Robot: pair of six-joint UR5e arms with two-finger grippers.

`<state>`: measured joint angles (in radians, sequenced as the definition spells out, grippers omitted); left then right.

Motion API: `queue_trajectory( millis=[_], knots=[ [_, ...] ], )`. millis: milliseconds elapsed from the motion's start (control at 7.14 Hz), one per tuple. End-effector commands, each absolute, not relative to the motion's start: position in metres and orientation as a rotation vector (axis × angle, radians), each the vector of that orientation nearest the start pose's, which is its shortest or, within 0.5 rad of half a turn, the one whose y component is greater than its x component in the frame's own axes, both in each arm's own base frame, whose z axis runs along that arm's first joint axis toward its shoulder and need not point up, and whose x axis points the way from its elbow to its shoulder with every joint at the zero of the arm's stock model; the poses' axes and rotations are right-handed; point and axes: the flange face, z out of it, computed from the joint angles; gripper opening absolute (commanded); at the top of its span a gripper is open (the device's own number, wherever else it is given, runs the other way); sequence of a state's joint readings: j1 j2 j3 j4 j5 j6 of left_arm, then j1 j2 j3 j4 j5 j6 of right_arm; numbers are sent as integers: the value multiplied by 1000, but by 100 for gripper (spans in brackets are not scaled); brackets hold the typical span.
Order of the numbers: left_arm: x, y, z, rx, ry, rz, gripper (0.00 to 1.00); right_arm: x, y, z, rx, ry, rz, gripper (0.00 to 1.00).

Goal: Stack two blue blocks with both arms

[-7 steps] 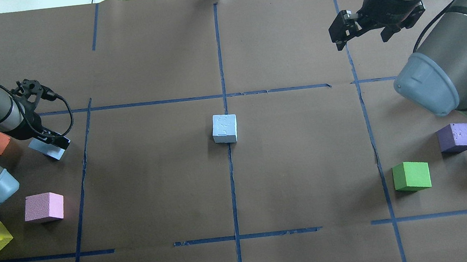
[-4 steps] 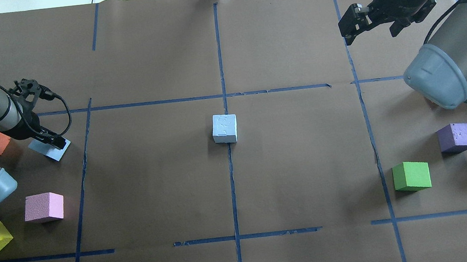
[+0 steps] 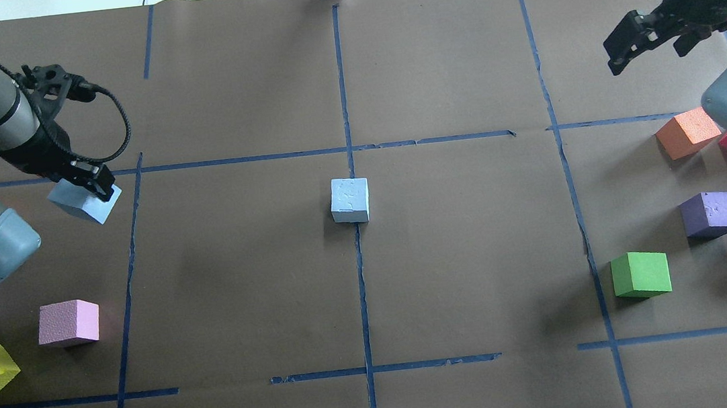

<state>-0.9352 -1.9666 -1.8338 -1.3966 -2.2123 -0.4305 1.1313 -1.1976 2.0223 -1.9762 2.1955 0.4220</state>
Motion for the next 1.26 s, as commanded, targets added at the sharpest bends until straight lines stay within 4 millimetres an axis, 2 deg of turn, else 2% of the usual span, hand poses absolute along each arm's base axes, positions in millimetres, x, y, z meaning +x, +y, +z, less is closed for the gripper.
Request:
queue_trajectory(
  millis=[0,140,280,420,560,840,980,1120],
  knots=[
    [320,-536,215,30,804,202,0,-95,-520,383,85,-778,-201,99],
    [364,-529,184,-3,820,191,0,-59,-519,440,111,-829,-216,99],
    [420,-529,136,-39,829,177,0,-21,-519,486,141,-840,-213,99],
    [455,-533,103,-41,830,171,0,14,-493,529,116,-825,-167,99],
    [478,-526,100,-17,838,157,0,23,-487,538,104,-824,-135,99],
    [527,-515,117,-9,835,169,0,25,-487,570,51,-803,-119,99],
    [543,-515,114,-12,847,167,0,26,-485,574,46,-799,-114,99],
    [554,-521,103,-16,845,167,0,36,-476,583,40,-799,-89,99]
  ],
)
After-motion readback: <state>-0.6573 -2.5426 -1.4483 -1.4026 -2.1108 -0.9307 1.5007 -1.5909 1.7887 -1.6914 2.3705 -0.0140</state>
